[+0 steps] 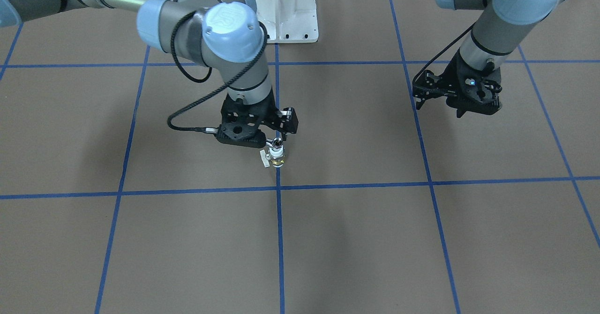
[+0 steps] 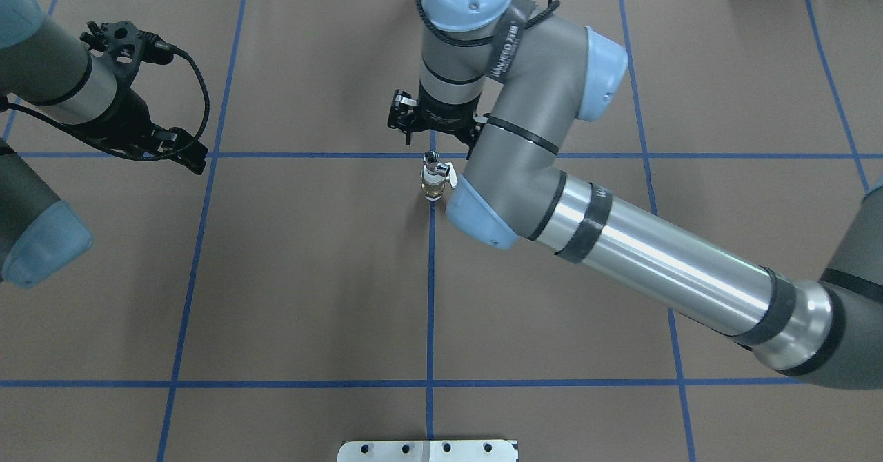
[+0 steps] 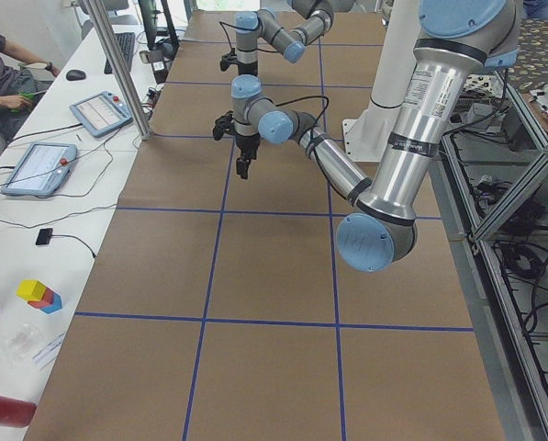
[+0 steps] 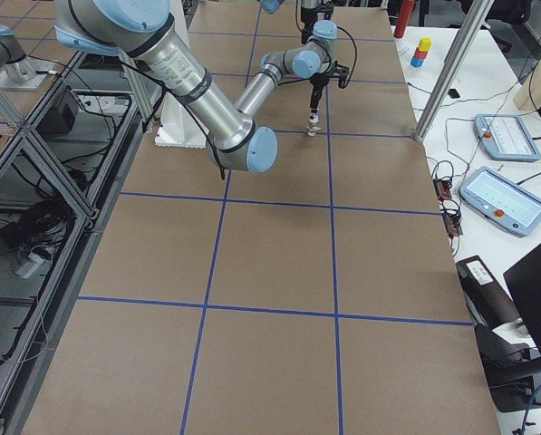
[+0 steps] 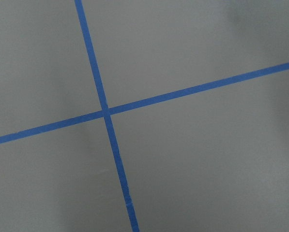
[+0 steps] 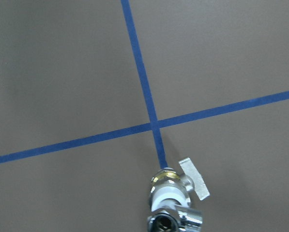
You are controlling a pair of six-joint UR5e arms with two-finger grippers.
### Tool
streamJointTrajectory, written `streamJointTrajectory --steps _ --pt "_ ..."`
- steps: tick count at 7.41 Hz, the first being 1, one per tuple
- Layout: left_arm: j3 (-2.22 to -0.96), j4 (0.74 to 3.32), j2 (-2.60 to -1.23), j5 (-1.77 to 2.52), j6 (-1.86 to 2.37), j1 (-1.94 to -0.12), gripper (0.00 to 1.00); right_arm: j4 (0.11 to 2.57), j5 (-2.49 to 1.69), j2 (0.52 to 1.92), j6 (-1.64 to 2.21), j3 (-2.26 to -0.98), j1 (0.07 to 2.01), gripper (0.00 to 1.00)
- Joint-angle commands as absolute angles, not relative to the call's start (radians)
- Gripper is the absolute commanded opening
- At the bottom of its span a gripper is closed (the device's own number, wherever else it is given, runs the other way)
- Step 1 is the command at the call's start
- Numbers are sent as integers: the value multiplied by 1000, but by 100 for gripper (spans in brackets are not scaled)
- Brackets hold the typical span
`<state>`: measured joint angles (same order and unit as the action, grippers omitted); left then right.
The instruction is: Assemble PPR valve and pipe with both arms
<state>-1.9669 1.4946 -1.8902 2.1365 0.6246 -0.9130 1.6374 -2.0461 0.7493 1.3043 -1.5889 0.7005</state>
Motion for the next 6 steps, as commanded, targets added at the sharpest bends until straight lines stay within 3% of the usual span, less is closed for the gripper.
streamJointTrajectory --steps 1,3,6 --pt "-1988 1491 -1879 2135 626 -922 99 1640 -2087 1026 1176 -1860 800 100" --pt "-2046 1489 -1809 2138 608 -962 99 1629 -2157 1235 954 -1934 931 100" --pt "-2066 1496 -1663 2195 371 -1098 99 1622 -2213 1472 516 -1928 1162 100"
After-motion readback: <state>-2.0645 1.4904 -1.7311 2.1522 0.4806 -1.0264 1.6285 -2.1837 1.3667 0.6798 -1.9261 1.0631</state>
